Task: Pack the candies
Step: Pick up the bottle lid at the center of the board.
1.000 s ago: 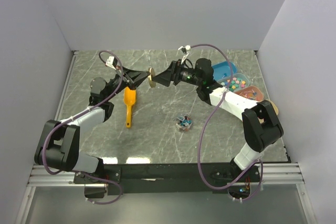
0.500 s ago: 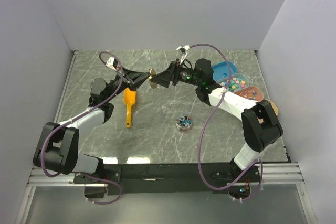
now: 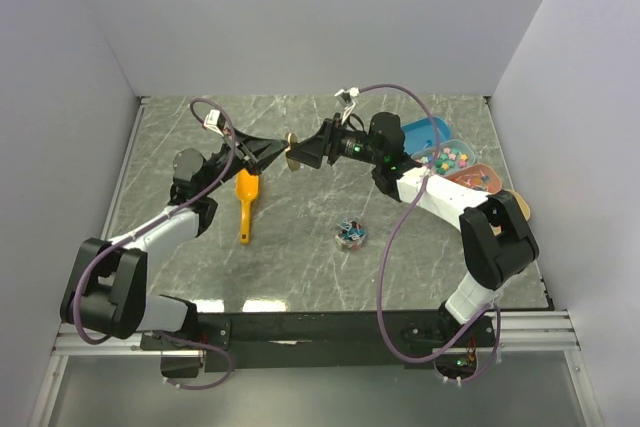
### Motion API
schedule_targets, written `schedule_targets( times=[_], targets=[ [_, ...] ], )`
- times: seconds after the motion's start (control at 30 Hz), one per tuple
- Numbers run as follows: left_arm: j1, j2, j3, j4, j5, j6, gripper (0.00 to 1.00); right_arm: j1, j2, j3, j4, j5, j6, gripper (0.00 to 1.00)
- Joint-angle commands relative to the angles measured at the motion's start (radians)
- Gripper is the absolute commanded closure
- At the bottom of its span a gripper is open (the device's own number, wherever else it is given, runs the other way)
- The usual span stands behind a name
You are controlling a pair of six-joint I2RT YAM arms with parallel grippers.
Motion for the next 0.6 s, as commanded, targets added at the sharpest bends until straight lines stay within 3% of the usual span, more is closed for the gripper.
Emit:
schedule_targets(
  times=[0.0, 0.33, 0.43, 0.57],
  targets=[
    [-0.009, -0.048, 0.013, 0.01, -0.005, 0.04, 0.99, 0.011, -0.002, 0.039, -0.006, 0.018, -0.042, 0.0],
    [-0.011, -0.077, 0.01, -0.045, -0.015, 0.085, 0.99, 0.012, -0.009, 0.034, -0.019, 0.008, -0.051, 0.04],
    [-0.011, -0.072, 0.012, -0.041, -0.015, 0.085, 0.99, 0.014, -0.008, 0.034, -0.018, -0.009, -0.051, 0.09],
    [-0.017, -0.077, 0.015, -0.045, -0.015, 0.094, 0.99, 0.012, -0.013, 0.025, -0.006, -0.021, -0.044, 0.23]
  ],
)
